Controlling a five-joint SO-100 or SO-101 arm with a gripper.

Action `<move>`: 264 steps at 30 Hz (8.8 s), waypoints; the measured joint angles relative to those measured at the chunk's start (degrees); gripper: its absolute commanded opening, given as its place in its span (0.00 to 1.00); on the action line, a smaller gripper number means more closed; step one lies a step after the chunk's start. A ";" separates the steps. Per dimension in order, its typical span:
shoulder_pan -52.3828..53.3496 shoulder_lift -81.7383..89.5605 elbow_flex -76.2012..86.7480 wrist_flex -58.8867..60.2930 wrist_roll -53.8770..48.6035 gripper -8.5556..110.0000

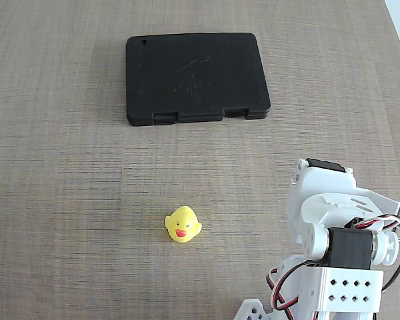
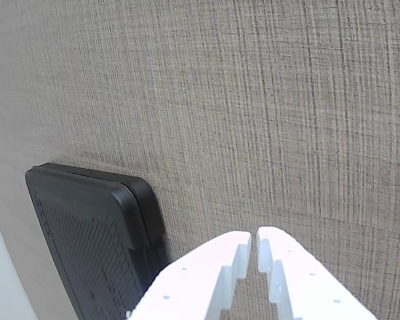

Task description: Grasp a duck and put it on the black surface.

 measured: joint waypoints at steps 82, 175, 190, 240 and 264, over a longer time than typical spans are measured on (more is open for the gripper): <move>-32.96 -71.37 -43.42 -8.88 -18.72 0.17; -39.99 -63.98 -26.02 -2.37 -43.15 0.16; -39.55 -63.28 -26.19 -2.37 -43.15 0.07; -16.17 -66.09 -45.70 -23.91 -11.69 0.07; -24.61 -98.96 -62.75 -31.73 -10.11 0.07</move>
